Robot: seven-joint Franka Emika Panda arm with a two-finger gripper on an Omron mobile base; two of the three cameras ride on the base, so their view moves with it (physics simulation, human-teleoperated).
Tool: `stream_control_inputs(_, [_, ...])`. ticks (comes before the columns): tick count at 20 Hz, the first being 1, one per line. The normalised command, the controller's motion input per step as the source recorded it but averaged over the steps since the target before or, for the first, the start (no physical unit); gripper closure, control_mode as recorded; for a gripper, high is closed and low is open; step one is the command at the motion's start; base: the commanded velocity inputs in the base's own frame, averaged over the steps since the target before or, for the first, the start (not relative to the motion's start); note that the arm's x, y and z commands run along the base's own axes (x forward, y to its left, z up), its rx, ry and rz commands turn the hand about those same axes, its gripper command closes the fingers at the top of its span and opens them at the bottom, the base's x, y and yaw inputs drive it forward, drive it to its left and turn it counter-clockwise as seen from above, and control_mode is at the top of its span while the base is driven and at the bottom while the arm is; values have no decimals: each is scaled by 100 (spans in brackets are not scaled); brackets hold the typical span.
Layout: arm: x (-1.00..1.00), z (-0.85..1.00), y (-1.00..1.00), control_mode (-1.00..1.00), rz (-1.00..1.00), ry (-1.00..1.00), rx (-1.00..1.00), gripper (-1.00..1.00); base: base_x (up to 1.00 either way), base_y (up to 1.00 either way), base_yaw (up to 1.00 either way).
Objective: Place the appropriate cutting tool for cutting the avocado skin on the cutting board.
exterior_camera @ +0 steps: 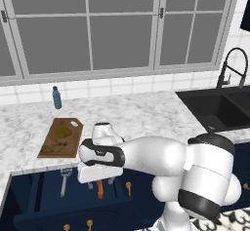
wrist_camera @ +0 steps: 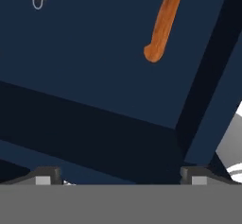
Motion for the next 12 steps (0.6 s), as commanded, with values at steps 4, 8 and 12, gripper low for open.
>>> stream_control_inputs(4, [0, -49, 23, -100, 0, 8, 0, -100, 0, 0, 0])
stream_control_inputs(8, [0, -45, 17, -100, -1, 4, 0, -100, 0, 0, 0])
stream_control_inputs(12, [3, -33, 3, -100, -1, 0, 0, -100, 0, 0, 0])
